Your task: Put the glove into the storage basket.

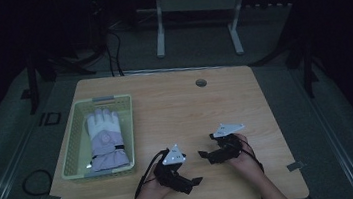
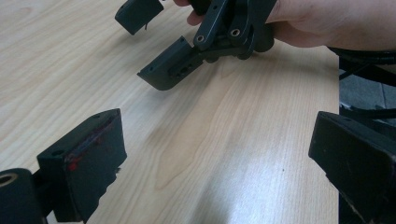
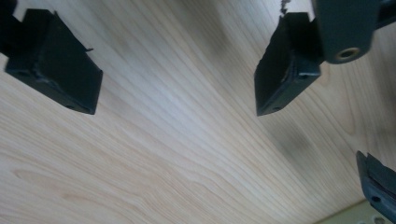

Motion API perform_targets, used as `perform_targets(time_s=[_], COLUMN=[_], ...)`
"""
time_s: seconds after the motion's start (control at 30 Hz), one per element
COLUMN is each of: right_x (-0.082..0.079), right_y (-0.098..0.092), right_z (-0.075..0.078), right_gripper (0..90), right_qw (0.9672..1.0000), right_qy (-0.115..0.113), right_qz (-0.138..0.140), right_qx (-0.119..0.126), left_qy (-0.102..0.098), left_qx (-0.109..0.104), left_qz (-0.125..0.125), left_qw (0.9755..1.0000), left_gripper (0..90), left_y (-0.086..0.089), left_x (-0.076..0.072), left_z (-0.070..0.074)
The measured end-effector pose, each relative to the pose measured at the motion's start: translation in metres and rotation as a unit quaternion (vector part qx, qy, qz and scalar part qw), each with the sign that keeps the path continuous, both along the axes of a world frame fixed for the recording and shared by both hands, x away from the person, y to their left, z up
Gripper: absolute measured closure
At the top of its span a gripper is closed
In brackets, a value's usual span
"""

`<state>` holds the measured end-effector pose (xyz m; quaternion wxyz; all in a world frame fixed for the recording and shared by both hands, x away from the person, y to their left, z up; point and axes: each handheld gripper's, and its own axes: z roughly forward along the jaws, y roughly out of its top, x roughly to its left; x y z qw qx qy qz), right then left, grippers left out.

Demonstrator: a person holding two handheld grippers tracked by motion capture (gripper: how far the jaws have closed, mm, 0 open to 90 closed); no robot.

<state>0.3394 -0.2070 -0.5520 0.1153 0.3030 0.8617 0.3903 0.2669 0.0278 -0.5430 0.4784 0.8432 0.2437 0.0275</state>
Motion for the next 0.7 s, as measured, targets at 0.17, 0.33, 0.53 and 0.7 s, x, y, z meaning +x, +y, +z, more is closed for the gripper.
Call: perform_targets(time_s=[0.17, 0.33, 0.53, 0.7], right_x=[-0.007, -0.015, -0.021, -0.022], right_y=[-0.011, -0.025, -0.038, -0.038], right_z=[-0.003, -0.005, -0.007, -0.009], right_gripper=[14.2, 14.2, 14.2, 14.2], right_qw=[1.0000, 0.9999, 0.9996, 0.9996], right_qy=[0.000, -0.007, -0.017, -0.020], right_qz=[-0.001, -0.008, -0.018, -0.021], right_qx=[-0.002, -0.002, 0.011, 0.005], left_qy=[-0.006, -0.010, -0.012, -0.010], left_qx=[0.006, 0.003, 0.002, 0.001], left_qz=[-0.008, -0.004, -0.002, -0.003], left_qw=[0.9999, 0.9999, 0.9999, 0.9999], left_gripper=[4.0, 4.0, 4.0, 4.0], left_y=[-0.007, -0.009, -0.008, -0.007], left_x=[-0.003, -0.005, -0.006, -0.007], left_z=[-0.005, -0.010, -0.014, -0.019])
